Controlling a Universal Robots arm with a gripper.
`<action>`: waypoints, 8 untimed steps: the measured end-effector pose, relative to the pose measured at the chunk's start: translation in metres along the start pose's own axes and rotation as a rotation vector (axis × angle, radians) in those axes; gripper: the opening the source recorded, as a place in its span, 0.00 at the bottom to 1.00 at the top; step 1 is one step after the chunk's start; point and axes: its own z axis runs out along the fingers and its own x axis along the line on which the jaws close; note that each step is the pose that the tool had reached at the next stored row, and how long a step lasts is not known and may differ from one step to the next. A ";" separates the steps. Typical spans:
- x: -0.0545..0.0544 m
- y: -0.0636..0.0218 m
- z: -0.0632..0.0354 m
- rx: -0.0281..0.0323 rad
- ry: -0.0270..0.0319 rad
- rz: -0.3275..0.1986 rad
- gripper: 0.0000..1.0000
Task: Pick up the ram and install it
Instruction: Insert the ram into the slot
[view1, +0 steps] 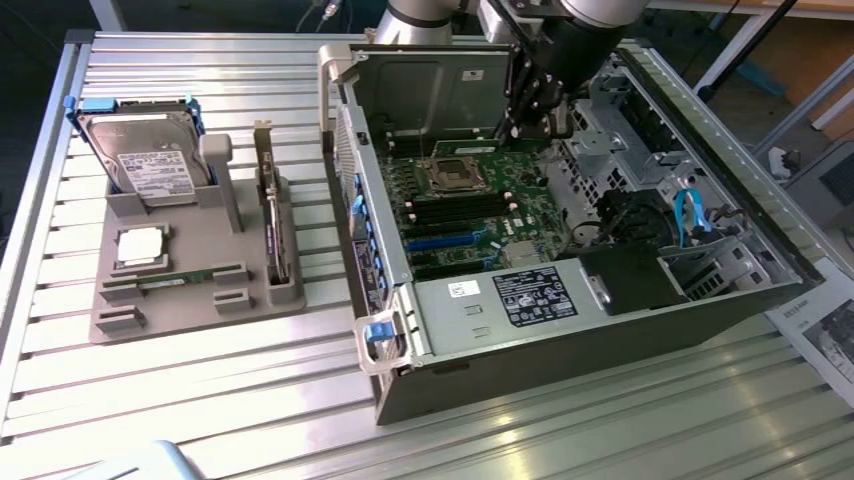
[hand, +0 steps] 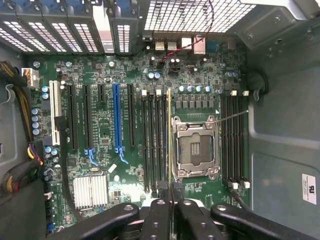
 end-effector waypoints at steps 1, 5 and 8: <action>0.000 0.0000 0.0004 0.0000 0.0004 0.000 0.12; 0.000 0.0000 0.0011 0.0000 0.0012 0.000 0.12; 0.000 0.0000 0.0016 0.0000 0.0010 0.000 0.12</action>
